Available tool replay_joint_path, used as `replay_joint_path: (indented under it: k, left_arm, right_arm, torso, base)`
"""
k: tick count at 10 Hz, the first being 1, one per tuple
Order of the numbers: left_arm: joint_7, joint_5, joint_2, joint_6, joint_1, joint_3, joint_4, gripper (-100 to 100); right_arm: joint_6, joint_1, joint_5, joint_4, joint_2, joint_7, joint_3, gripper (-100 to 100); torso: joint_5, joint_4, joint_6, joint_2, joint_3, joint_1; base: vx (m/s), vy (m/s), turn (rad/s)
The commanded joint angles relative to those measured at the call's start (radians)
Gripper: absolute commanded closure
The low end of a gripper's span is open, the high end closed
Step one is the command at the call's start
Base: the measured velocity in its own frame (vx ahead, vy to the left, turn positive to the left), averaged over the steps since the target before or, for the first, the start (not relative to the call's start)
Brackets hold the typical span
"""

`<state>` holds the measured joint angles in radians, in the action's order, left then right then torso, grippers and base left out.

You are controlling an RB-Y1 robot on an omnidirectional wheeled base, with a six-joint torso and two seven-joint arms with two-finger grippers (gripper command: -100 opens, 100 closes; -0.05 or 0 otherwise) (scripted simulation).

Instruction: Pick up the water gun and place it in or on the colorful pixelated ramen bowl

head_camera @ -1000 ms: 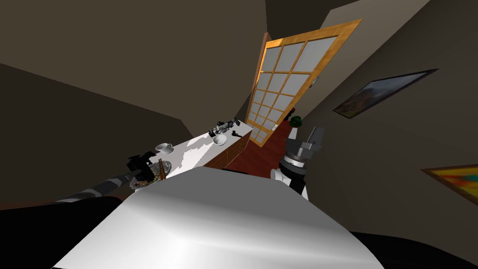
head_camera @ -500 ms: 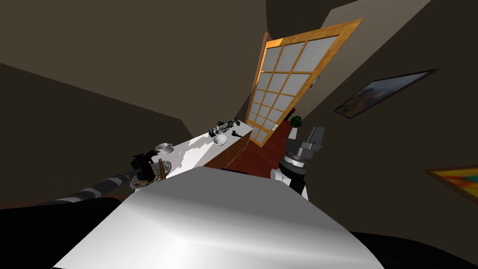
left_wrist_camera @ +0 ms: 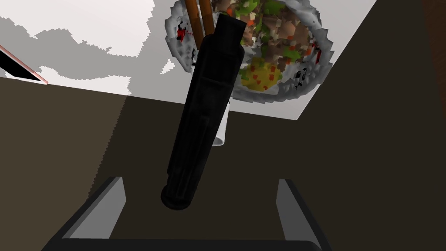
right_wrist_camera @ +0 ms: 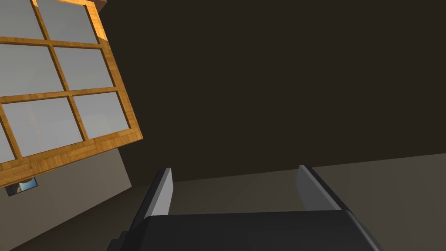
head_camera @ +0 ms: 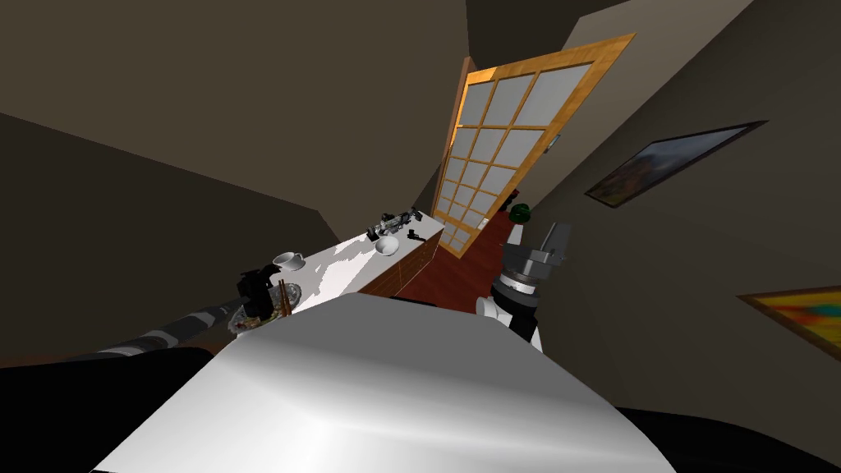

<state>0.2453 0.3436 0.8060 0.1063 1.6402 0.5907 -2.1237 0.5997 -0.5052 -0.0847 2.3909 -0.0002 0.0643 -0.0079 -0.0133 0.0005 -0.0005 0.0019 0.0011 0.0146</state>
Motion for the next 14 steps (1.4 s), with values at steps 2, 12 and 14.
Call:
replay_joint_path:
  k: [2, 12, 14]
  left_arm:
    - [-0.015, 0.029, 0.012, 0.019, 0.043, 0.043, -0.046, -100]
    - [-0.046, 0.089, 0.036, 0.058, 0.131, 0.131, -0.139, 0]
    - [-0.046, 0.089, 0.036, 0.058, 0.131, 0.131, -0.139, 0]
  right_arm:
    - [0.000, 0.000, 0.000, 0.000, 0.000, 0.000, 0.000, 0]
    - [0.000, 0.000, 0.000, 0.000, 0.000, 0.000, 0.000, 0]
    - [0.000, 0.000, 0.000, 0.000, 0.000, 0.000, 0.000, 0]
  torso:
    - [0.000, 0.000, 0.000, 0.000, 0.000, 0.000]
    - [0.000, 0.000, 0.000, 0.000, 0.000, 0.000]
    - [0.000, 0.000, 0.000, 0.000, 0.000, 0.000]
  base:
    - [-0.014, 0.013, -0.022]
    - [-0.015, 0.012, -0.010]
    - [0.000, 0.000, 0.000]
